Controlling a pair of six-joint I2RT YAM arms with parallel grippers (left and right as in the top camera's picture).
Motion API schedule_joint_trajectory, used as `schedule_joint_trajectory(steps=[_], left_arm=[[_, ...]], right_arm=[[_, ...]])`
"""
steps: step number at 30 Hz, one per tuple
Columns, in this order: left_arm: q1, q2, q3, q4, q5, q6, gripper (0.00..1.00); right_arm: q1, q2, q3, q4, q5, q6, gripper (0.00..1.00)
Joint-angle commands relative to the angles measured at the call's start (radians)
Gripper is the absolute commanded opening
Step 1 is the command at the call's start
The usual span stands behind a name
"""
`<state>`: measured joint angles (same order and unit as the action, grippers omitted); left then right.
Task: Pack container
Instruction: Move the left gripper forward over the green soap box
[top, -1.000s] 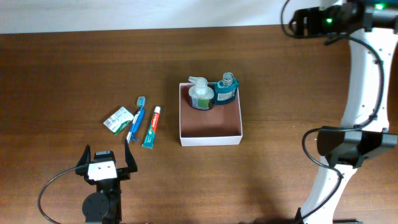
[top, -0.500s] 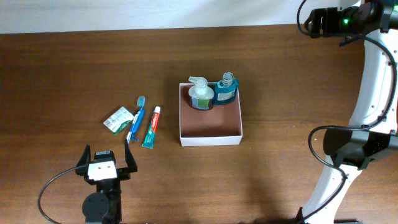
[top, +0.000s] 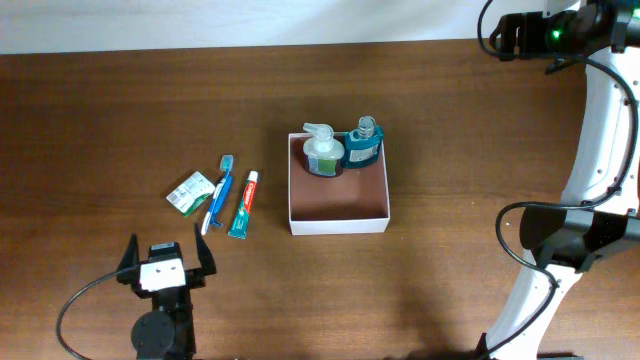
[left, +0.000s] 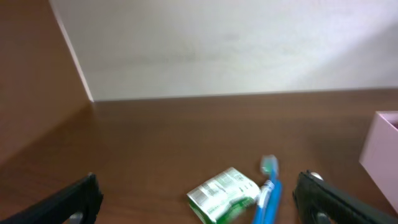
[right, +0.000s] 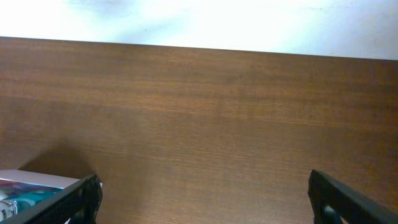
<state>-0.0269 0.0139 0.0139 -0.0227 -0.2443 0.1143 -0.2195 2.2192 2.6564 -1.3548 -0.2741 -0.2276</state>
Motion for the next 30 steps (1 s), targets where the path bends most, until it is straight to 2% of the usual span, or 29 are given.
schedule_joint_trajectory(steps=[1, 7, 11, 14, 16, 19, 22, 25, 30], left_arm=[[0.006, -0.009, -0.004, 0.067, -0.034, 0.041, 0.99], [0.006, 0.042, 0.074, 0.179, -0.011, 0.042, 0.99], [0.006, 0.175, 0.239, 0.151, -0.009, 0.049, 0.99], [0.006, 0.341, 0.433, 0.050, 0.031, 0.050, 0.99], [0.006, 0.508, 0.624, -0.115, 0.072, 0.053, 0.99], [0.006, 0.760, 0.892, -0.376, 0.177, 0.130, 0.99], [0.006, 0.975, 1.115, -0.537, 0.227, 0.173, 0.99], [0.006, 1.147, 1.282, -0.574, 0.222, 0.172, 0.99], [0.006, 1.329, 1.382, -0.560, 0.223, 0.172, 0.99]], right_arm=[[-0.003, -0.002, 0.005, 0.000, 0.002, 0.008, 0.99], [-0.003, -0.002, 0.005, 0.000, 0.002, 0.008, 0.99], [-0.003, -0.003, 0.005, 0.000, 0.002, 0.008, 0.99], [-0.003, -0.002, 0.005, 0.000, 0.002, 0.008, 0.99], [-0.003, -0.003, 0.005, 0.000, 0.002, 0.008, 0.99], [-0.003, -0.002, 0.005, 0.000, 0.002, 0.008, 0.99], [-0.003, -0.002, 0.005, 0.000, 0.002, 0.008, 0.99], [-0.003, -0.003, 0.005, 0.000, 0.002, 0.008, 0.99], [-0.003, -0.003, 0.005, 0.000, 0.002, 0.008, 0.99]])
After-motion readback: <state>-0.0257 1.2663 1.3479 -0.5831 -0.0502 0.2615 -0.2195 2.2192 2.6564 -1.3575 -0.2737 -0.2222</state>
